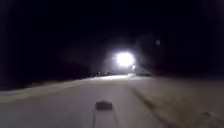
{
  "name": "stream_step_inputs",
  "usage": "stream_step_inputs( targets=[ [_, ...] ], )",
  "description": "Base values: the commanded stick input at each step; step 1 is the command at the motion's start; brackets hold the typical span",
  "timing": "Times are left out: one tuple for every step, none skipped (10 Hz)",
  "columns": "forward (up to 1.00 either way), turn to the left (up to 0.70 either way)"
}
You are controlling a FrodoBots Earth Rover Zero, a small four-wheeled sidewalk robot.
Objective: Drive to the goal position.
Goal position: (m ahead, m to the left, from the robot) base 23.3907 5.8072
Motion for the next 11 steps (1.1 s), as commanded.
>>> stream_step_inputs(
  targets=[
    [0.85,0.0],
    [0.85,0.0],
    [0.85,0.0],
    [0.85,0.0],
    [0.85,0.0],
    [0.85,0.0],
    [0.85,0.0],
    [0.85,0.0],
    [0.85,0.0],
    [0.85,0.0],
    [0.85,0.0]
  ],
)
